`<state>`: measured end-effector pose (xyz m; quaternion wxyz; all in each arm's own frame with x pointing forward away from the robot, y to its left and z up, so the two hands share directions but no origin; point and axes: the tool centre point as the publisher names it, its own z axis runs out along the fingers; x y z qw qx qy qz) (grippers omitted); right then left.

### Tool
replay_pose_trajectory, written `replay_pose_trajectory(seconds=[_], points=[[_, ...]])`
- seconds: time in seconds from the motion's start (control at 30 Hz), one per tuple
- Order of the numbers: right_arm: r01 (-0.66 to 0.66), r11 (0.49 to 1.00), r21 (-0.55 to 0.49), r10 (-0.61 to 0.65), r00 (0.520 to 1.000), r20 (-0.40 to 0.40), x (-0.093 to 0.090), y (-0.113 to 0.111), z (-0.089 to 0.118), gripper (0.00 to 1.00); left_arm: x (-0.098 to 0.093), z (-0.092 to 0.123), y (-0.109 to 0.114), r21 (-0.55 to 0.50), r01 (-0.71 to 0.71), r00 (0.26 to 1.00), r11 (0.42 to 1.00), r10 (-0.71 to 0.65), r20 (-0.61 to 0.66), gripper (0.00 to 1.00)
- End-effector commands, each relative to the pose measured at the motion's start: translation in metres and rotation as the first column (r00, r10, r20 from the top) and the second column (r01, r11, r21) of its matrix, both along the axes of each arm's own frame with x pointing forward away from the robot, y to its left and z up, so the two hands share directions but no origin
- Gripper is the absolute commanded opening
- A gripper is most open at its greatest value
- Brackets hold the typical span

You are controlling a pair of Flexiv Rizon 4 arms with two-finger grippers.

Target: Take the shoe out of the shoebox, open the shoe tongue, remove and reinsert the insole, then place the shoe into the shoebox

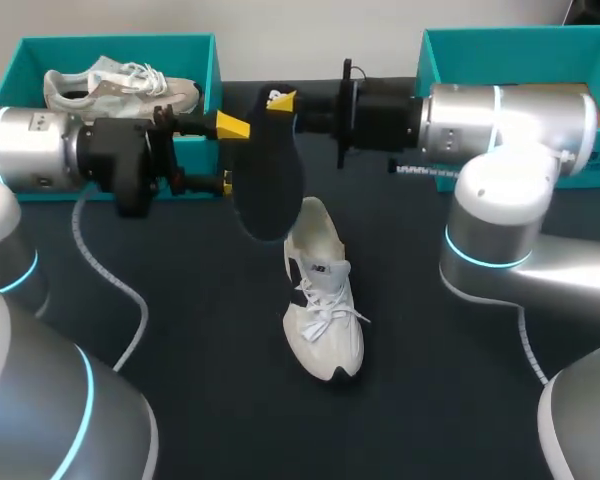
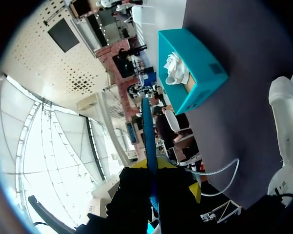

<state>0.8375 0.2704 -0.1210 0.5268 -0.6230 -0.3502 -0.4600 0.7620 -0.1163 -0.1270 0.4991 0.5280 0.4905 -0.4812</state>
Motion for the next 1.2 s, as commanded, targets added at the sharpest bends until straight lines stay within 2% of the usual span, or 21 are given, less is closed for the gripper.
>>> replay_pose_trajectory(seconds=[0.03,0.07,0.27,0.3,0.33,0.63,0.73,0.77,1.0,1.2], points=[[0.003,1.0,0.001,-0.003,1.0,0.0,0.005,0.011,-0.002,0.0,0.003,-0.005,-0.008,-0.004,0.006,1.0,1.0,-0.006,0.001,0.65],[0.003,1.0,0.004,-0.003,1.0,0.0,0.005,0.012,-0.002,0.0,0.004,-0.005,-0.009,-0.005,0.006,1.0,1.0,-0.006,0.004,0.48],[-0.001,1.0,0.008,0.001,1.0,-0.004,0.005,0.014,-0.003,0.0,0.007,-0.006,-0.013,-0.021,-0.001,1.0,1.0,0.001,0.006,0.27],[-0.002,1.0,0.009,0.002,1.0,-0.004,0.005,0.014,-0.003,0.0,0.007,-0.007,-0.014,-0.021,-0.001,1.0,1.0,0.001,0.007,0.06],[-0.003,1.0,0.01,0.003,1.0,-0.004,0.005,0.014,-0.003,0.0,0.007,-0.007,-0.014,-0.022,-0.002,1.0,1.0,0.002,0.008,0.0],[-0.012,1.0,0.015,0.012,1.0,-0.006,0.005,0.017,-0.003,0.0,0.009,-0.011,-0.013,-0.025,0.004,1.0,1.0,-0.004,-0.012,0.0],[0.003,1.0,0.0,-0.003,1.0,0.031,0.003,0.016,-0.004,0.0,0.009,-0.011,-0.011,-0.028,0.002,1.0,1.0,-0.003,-0.017,0.0],[0.002,1.0,0.005,-0.002,0.999,0.053,0.002,0.015,-0.002,1.0,0.008,-0.01,-0.009,-0.032,0.004,1.0,0.999,-0.005,-0.024,0.0],[0.019,0.998,-0.052,-0.012,0.989,0.147,-0.009,-0.002,0.002,1.0,0.005,-0.006,0.007,-0.039,0.013,0.999,0.999,-0.015,-0.049,0.0],[-0.018,0.995,-0.099,0.042,0.967,0.25,-0.022,-0.021,0.003,1.0,0.005,-0.002,0.021,-0.057,0.018,0.997,0.998,-0.022,-0.076,0.0]])
